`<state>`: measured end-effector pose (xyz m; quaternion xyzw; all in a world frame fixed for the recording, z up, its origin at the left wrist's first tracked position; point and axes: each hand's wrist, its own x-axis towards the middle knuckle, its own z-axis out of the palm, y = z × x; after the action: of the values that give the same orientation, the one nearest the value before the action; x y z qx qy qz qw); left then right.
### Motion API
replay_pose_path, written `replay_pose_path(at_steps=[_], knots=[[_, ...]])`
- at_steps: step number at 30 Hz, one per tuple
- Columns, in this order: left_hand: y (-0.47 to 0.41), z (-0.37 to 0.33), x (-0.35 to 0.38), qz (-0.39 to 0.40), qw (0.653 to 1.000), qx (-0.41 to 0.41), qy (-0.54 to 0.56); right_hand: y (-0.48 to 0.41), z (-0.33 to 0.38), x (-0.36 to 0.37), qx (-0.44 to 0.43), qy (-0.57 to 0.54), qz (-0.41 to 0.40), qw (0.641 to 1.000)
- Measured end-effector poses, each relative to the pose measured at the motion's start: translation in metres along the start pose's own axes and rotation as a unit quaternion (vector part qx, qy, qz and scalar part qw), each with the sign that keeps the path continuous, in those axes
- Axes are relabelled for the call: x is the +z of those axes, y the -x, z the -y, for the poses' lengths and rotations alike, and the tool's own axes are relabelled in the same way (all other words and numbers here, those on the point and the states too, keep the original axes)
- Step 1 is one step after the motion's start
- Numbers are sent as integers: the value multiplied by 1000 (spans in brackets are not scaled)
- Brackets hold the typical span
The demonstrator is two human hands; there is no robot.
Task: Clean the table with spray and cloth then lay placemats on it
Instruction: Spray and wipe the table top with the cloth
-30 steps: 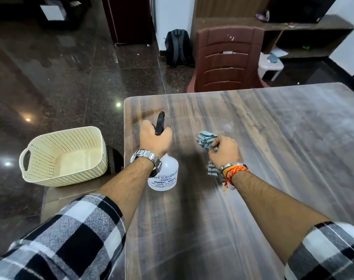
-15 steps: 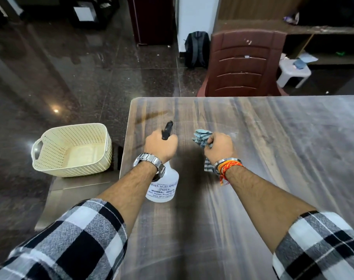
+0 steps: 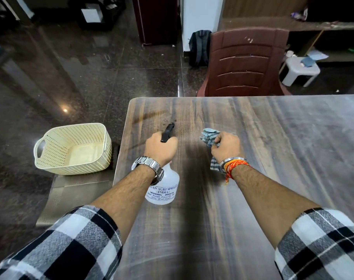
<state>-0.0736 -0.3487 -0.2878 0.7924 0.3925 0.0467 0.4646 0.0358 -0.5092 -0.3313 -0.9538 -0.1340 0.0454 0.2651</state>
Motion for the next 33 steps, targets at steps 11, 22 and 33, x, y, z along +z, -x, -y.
replay_pose_path(at_steps=[11,22,33], knots=[[-5,2,-2,27,999,-32,-8,-3,-1,14,-8,-1,-5,1000],[4,-7,11,69,997,-15,-12,-15,-6,12,29,19,-40,999],[-33,-2,9,48,999,-22,7,-44,-16,36,61,-12,-147,987]])
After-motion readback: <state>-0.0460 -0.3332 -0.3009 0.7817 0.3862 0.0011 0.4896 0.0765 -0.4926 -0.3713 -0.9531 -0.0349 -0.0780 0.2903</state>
